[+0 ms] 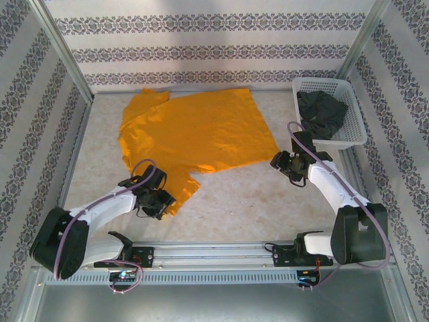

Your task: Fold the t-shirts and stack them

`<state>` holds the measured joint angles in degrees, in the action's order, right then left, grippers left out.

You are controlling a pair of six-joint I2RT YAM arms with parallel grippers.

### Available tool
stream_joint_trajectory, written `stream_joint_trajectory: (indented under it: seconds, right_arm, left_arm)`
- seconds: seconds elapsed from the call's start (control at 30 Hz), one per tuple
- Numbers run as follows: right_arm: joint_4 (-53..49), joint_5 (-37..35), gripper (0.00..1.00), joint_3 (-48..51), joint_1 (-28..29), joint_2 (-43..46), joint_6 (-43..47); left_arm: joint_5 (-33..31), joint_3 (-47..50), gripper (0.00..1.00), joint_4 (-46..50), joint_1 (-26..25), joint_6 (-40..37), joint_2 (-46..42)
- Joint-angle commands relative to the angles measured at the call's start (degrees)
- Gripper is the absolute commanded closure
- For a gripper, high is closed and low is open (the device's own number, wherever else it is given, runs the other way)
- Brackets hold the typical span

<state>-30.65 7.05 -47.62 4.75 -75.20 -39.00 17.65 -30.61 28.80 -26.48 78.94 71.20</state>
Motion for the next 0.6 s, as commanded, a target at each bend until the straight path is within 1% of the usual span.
stream_joint_trajectory:
  seconds: [0.0, 0.07, 0.13, 0.2, 0.23, 0.3, 0.37, 0.4, 0.47, 0.5, 0.57]
  right_arm:
    - [0.32, -1.31, 0.44, -2.84, 0.16, -1.68, 1.03]
    - [0.33, -1.30, 0.45, -3.52, 0.17, -1.97, 0.62]
    - [0.58, -1.40, 0.45, -3.75, 0.26, -1.72, 0.10]
    - [0.53, -1.96, 0.46, -3.72, 0.34, -1.44, -0.21]
    - [0.21, -2.50, 0.46, -3.64, 0.30, -1.23, -0.60]
    - [-0.42, -3.70, 0.46, -3.18, -0.09, -0.77, -1.30]
    - [-0.89, -5.33, 0.46, -2.52, -0.98, -0.11, -2.46]
    - [-0.64, -5.98, 0.46, -1.92, -1.59, -0.04, -3.21]
    - [0.57, -5.01, 0.46, -1.16, -2.94, -0.74, -3.78]
    - [1.17, -4.48, 0.46, -1.26, -3.41, -1.57, -3.86]
    - [2.01, -4.10, 0.47, -2.37, -3.46, -3.79, -3.40]
  left_arm:
    - [-0.47, -1.46, 0.60, -2.06, -2.49, 3.76, 2.98]
    - [-1.24, -1.34, 0.66, -3.18, -2.99, 4.50, 4.64]
    - [-2.16, -1.64, 0.75, -5.99, -2.99, 4.95, 7.09]
    - [-3.22, -2.36, 0.89, -8.11, -2.97, 5.17, 9.16]
    - [-4.09, -3.27, 0.98, -7.22, -2.92, 4.89, 9.72]
    - [-6.87, -4.54, 1.00, -2.79, -2.89, 3.51, 8.71]
    - [-10.27, -4.38, 1.00, 3.48, -2.74, 2.32, 5.01]
    - [-11.97, -3.63, 1.00, 6.90, -2.48, 1.97, 1.58]
    - [-14.91, -1.68, 1.00, 13.51, -1.65, 1.65, -5.64]
    - [-15.78, -0.15, 1.00, 16.30, -1.06, 1.59, -9.39]
    - [-15.44, 2.94, 1.00, 19.29, 0.89, 1.70, -17.02]
